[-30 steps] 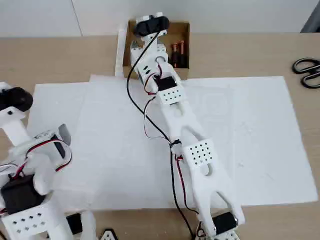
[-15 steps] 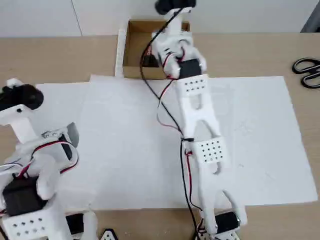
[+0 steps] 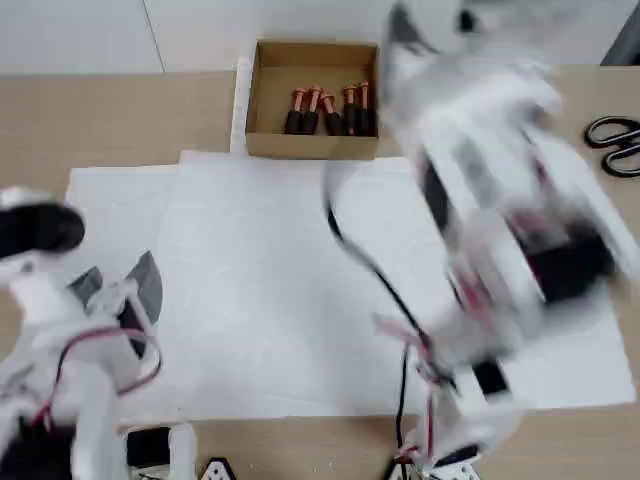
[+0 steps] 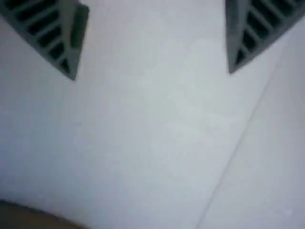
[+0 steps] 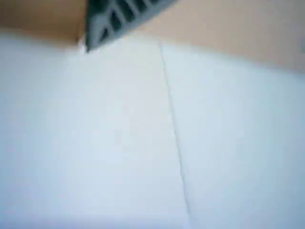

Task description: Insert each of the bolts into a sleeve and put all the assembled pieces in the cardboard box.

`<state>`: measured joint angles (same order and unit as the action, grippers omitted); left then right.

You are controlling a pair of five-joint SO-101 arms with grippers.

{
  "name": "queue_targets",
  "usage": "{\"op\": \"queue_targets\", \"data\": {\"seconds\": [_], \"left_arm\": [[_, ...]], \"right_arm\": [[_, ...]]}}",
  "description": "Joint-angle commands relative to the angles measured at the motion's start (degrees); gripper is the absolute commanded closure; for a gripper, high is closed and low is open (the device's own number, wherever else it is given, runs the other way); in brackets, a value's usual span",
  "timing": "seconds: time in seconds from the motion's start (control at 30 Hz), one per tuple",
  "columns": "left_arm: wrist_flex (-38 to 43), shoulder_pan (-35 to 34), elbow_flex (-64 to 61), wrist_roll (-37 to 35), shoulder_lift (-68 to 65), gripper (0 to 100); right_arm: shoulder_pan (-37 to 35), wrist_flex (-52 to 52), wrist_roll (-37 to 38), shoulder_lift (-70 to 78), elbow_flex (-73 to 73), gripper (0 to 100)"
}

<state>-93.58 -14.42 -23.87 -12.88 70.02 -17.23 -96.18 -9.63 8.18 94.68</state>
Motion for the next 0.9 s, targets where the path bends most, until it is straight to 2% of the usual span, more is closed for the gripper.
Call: {"op": "queue_targets", "data": {"seconds": [0.0, 0.1, 0.23, 0.37, 0.5, 0.7, 0.87], "left_arm": [[0.09, 0.35, 2.77, 0.53, 7.03, 80], [0.09, 0.35, 2.77, 0.53, 12.84, 80], [0.18, 0.35, 1.54, 0.53, 18.37, 80], [0.18, 0.35, -3.3, 0.53, 22.24, 80], [2.99, 0.09, -7.87, 0.53, 26.46, 80], [9.41, 0.09, -13.58, 0.53, 33.93, 80], [10.81, 0.26, -17.63, 0.53, 34.2, 80]], "right_arm": [[-0.04, -0.66, -0.18, -14.02, 1.58, 78.6], [0.04, -0.84, -0.18, -22.64, 0.18, 78.6], [0.48, -0.84, -0.18, -34.24, -11.6, 78.6], [5.05, -0.66, -0.18, -46.02, -33.85, 78.6], [6.11, 0.57, -0.26, -55.69, -58.02, 78.6], [6.46, 9.98, -0.35, -65.1, -88.09, 78.6], [6.46, 24.48, -0.35, -71.87, -112.53, 78.6]]}}
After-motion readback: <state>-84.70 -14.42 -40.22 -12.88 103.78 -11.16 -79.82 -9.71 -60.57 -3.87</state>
